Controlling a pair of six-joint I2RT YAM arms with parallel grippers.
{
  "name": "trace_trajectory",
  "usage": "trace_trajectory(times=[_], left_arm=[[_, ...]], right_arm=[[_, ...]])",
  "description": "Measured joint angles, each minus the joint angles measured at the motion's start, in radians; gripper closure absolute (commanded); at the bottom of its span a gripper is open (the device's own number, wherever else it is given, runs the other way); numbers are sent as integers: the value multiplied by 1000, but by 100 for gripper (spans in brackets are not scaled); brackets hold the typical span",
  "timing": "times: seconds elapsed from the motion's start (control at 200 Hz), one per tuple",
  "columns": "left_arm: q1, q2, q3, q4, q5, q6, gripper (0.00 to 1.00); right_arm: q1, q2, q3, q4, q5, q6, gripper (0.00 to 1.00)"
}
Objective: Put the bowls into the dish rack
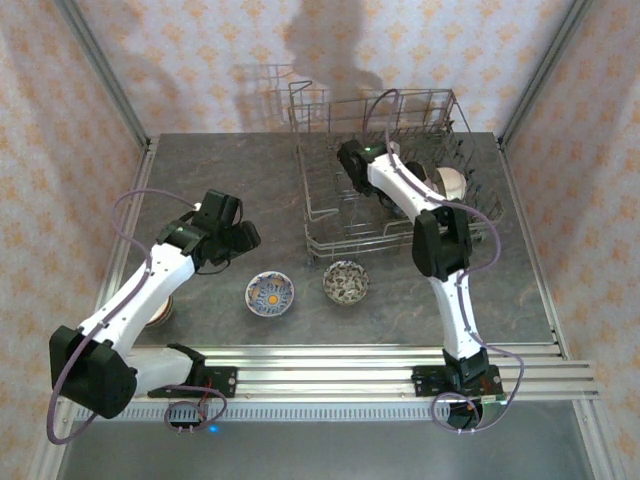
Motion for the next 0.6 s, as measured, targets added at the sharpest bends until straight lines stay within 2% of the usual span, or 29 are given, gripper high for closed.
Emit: trace_trajectory(times=[0.295, 0.601], left_arm=[[-38, -12, -91, -78, -57, -82, 32], [-121, 19, -162, -91, -74, -123, 34]], right_arm=[[11, -187, -165, 96, -127, -50, 19], [11, -264, -171, 121, -194, -68, 13]])
